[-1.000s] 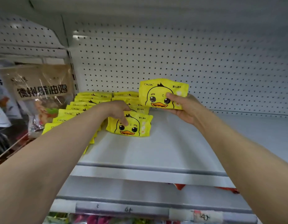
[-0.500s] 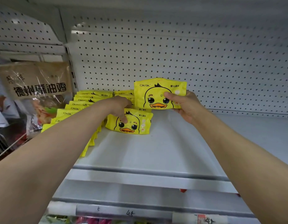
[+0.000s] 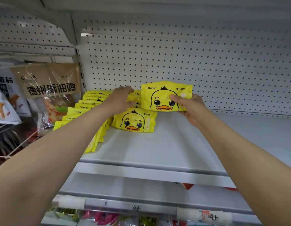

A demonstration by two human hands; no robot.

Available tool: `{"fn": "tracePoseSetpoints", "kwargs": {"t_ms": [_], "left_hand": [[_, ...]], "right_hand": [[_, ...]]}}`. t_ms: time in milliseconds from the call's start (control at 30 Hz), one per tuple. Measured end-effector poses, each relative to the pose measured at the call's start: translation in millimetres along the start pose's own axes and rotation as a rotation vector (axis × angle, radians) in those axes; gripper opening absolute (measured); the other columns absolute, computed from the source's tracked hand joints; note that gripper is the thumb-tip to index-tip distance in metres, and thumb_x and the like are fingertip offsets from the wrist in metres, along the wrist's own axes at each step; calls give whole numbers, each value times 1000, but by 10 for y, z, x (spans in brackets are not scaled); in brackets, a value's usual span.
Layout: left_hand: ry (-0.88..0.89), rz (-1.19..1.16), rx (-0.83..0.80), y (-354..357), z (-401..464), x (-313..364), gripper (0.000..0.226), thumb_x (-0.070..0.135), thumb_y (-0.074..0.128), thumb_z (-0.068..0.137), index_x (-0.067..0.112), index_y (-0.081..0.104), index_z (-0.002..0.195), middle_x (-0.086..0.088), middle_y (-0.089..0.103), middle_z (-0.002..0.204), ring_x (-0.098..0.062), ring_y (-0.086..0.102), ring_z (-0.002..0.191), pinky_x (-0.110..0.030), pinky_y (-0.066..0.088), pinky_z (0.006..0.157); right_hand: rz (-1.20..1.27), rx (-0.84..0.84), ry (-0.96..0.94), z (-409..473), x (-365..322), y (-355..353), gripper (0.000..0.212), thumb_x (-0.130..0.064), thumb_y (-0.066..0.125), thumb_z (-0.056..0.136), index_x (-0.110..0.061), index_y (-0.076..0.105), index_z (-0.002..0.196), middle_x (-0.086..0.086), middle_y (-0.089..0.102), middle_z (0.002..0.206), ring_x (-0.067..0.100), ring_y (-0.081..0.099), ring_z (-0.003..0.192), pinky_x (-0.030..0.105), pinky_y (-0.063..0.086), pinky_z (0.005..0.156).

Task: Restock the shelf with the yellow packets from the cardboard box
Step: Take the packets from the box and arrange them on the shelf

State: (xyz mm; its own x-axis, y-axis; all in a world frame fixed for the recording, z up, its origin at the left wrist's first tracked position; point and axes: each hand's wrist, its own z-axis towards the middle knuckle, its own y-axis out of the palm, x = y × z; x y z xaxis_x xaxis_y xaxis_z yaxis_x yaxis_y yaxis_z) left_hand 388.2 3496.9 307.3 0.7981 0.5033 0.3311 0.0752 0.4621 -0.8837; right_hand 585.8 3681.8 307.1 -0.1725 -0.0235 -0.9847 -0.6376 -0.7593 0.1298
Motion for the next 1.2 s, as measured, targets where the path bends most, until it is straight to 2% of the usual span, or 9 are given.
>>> {"fn": "tracePoseSetpoints", "kwargs": {"t_ms": [100, 200, 300, 400, 567, 667, 800, 967, 1200], "left_hand": [[142, -175, 128, -286, -54, 231, 55, 48, 62, 90, 24, 48, 137, 4, 53, 134, -17, 43, 127, -29, 34, 99], [199, -129, -35, -453, -157, 458, 69, 48, 75, 79, 27, 47, 138, 7, 54, 132, -12, 46, 123, -24, 35, 95], [111, -153, -109, -470, -190, 450, 51, 37, 81, 76, 26, 57, 120, 5, 61, 114, -14, 57, 102, -23, 43, 79], [94, -115, -126, -467, -206, 350, 37, 35, 83, 73, 27, 58, 100, 3, 63, 98, -17, 58, 90, -24, 39, 68], [25, 17, -307, -421, -236, 150, 37, 39, 84, 72, 28, 59, 97, 3, 59, 104, -18, 55, 102, -30, 46, 85], [11, 70, -377, -313, -219, 52, 34, 37, 83, 72, 26, 62, 97, 3, 58, 101, -18, 56, 101, -27, 43, 78], [11, 125, -408, -199, -180, -16, 37, 34, 83, 74, 25, 61, 103, 4, 55, 100, -17, 51, 95, -26, 37, 73], [0, 122, -392, -113, -113, -66, 51, 35, 82, 75, 19, 62, 119, 3, 54, 107, -17, 50, 99, -25, 38, 78], [-35, 115, -303, -65, -135, -111, 58, 32, 85, 72, 18, 54, 119, 0, 52, 110, -19, 49, 99, -27, 41, 77]], "right_hand": [[-33, -8, 0, -29, 14, 94, 32, -11, 82, 76, -14, 73, 106, 6, 76, 103, 26, 72, 99, 42, 57, 91], [-57, -32, 5, -77, 51, 240, 28, -10, 83, 75, -16, 73, 100, 6, 77, 98, 25, 73, 93, 40, 58, 85], [-83, -92, -1, -141, 70, 381, 23, -8, 82, 76, -17, 72, 95, 4, 77, 93, 21, 74, 84, 34, 58, 76], [-180, -112, -26, -172, 77, 470, 30, -6, 83, 74, -12, 72, 101, 5, 77, 94, 21, 73, 85, 33, 61, 73], [-489, -107, -162, -126, 167, 551, 48, -14, 90, 67, -26, 66, 107, 6, 68, 99, 20, 67, 89, 33, 56, 80], [-803, -161, -232, -122, 247, 614, 40, -25, 90, 67, -30, 68, 101, -3, 65, 93, 11, 61, 86, 25, 47, 76], [-1103, -221, -250, -93, 337, 700, 36, -32, 84, 70, -35, 64, 100, -5, 69, 97, 15, 62, 91, 27, 45, 72], [-1282, -204, -287, -28, 348, 749, 37, -37, 77, 74, -33, 60, 107, -1, 68, 103, 21, 62, 95, 29, 46, 71], [-1392, -202, -343, 17, 390, 817, 38, -34, 73, 78, -28, 59, 112, 1, 67, 102, 25, 61, 99, 33, 49, 74]]}}
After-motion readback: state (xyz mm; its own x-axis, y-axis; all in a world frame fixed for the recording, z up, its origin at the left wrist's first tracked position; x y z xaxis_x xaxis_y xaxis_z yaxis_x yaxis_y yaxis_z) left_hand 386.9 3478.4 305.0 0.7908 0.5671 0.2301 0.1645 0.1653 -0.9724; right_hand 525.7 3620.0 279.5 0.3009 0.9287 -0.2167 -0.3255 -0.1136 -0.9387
